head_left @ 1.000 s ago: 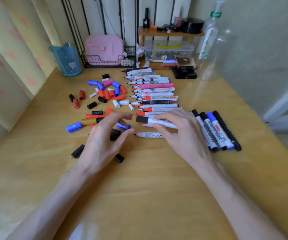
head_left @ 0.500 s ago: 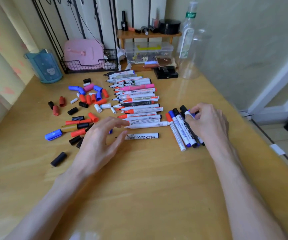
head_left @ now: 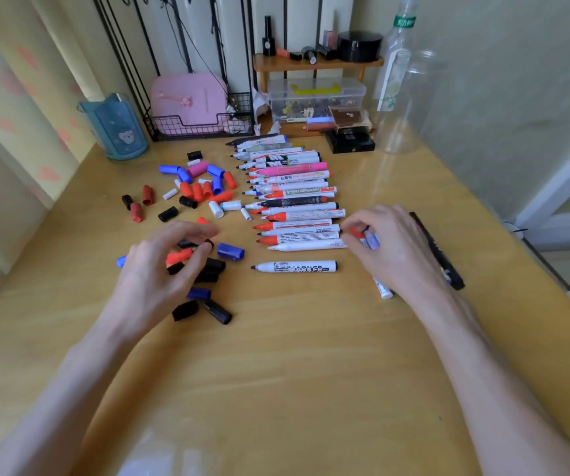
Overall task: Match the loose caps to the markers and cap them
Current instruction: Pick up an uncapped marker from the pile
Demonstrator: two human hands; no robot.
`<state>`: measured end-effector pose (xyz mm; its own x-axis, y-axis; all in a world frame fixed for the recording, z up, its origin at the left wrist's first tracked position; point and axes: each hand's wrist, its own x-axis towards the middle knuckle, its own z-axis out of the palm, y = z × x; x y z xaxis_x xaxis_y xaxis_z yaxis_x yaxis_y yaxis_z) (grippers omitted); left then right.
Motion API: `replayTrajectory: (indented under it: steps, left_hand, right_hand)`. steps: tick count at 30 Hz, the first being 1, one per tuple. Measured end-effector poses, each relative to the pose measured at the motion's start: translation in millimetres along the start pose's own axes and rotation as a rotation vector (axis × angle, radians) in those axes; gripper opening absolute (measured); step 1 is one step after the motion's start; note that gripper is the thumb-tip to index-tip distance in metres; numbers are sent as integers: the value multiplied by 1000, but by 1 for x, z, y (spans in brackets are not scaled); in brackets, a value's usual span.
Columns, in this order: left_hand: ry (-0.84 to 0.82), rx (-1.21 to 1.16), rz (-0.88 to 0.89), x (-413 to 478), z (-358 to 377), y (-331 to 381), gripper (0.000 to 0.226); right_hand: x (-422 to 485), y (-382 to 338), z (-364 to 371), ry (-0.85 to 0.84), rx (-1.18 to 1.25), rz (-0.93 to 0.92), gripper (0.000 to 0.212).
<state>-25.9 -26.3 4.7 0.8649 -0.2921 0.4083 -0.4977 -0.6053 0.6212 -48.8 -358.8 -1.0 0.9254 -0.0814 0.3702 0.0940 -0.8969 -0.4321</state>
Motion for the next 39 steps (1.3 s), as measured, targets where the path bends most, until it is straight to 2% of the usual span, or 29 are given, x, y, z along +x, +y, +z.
replayTrajectory:
  steps: [4,12,25,31,39]
  left_hand:
    - [-12,29,-25,-8,-18,-14,19]
    - [28,56,-53,-22,-32,-32,16]
    - [-12,161,-46,-26,-38,-44,15]
    - [13,214,-102,-26,-44,-54,14]
    - [20,262,-138,-26,-45,-67,17]
  right_hand:
    - [-2,-5,13,-87,-40,-81,8]
    - [2,-3,15,-131,-81,-72,20]
    - [2,-3,22,-111,-94,-127,17]
    - [3,-7,22,-19,-59,-208,11]
    - [-7,-39,32,-7,22,-333,12]
